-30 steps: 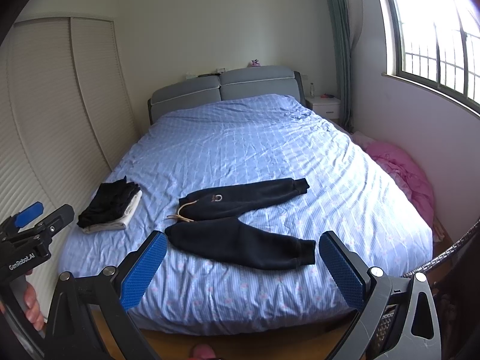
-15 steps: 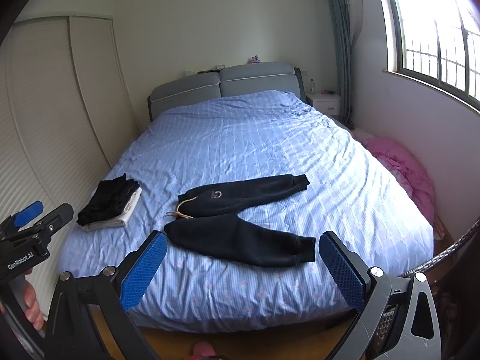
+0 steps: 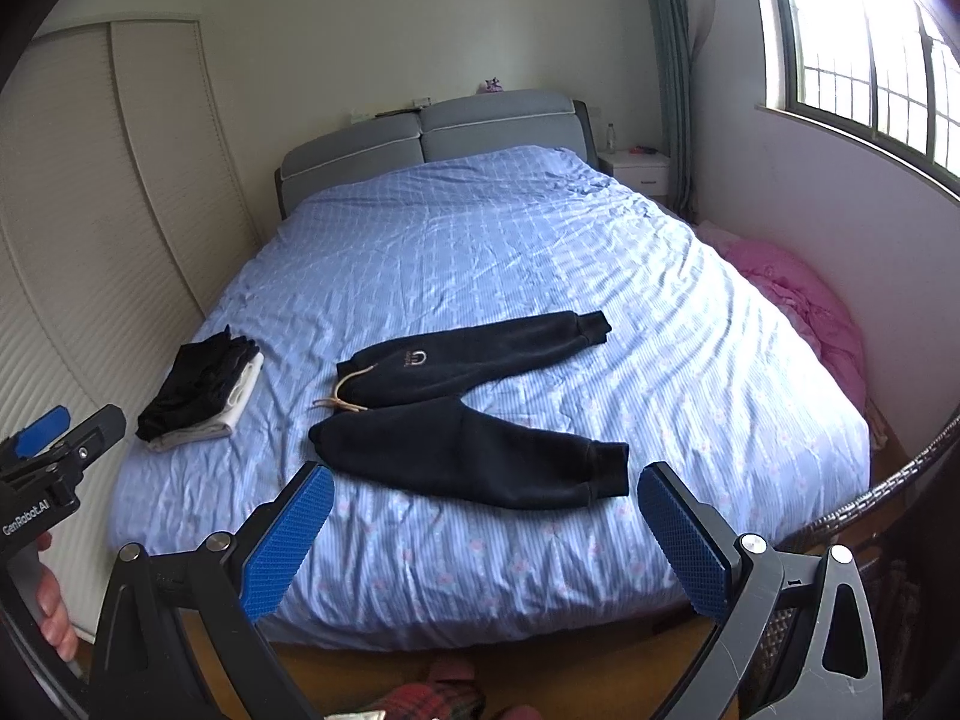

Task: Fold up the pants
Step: 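Grasp the black sweatpants waist with the left gripper while the right gripper grasps a leg cuff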

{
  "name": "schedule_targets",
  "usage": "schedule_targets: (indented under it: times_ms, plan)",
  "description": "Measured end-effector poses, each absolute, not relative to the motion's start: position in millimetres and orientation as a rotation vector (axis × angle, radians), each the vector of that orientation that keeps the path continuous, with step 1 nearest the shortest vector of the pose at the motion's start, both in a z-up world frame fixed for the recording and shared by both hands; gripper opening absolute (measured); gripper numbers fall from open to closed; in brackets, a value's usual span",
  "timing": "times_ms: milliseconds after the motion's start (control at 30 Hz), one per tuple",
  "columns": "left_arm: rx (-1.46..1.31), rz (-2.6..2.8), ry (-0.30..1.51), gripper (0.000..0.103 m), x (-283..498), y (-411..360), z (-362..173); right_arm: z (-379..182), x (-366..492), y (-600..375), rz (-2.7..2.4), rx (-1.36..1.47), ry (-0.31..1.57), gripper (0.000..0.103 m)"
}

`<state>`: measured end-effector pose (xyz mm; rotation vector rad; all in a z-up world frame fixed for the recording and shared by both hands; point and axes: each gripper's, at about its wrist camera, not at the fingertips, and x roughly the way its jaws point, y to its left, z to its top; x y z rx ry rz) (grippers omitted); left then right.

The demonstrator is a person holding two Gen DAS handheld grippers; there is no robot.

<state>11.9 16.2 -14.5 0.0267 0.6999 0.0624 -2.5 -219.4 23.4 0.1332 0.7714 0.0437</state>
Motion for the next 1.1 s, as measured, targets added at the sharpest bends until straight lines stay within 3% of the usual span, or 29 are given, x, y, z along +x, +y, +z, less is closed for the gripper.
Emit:
schedule_targets:
  times_ms: [333, 667, 867, 1100]
  plan:
    - [-0.025, 0.055, 0.885, 0.103, 119, 41, -120, -69, 69, -233, -0.05, 0.241, 0.95, 0.103]
    - [-0.112, 0.032, 1.156, 0.103, 221, 52, -268, -212, 157, -210, -0.061, 0.421, 1.165, 0.101]
    - [-0.233, 0.03, 1.3, 0.101, 258, 73, -333, -286, 198, -212, -0.109, 0.539, 1.291, 0.091]
    - [-0.422, 0.028, 1.382, 0.095, 285, 90, -371, -320, 209, -217, -0.163, 0.592, 1.349, 0.083]
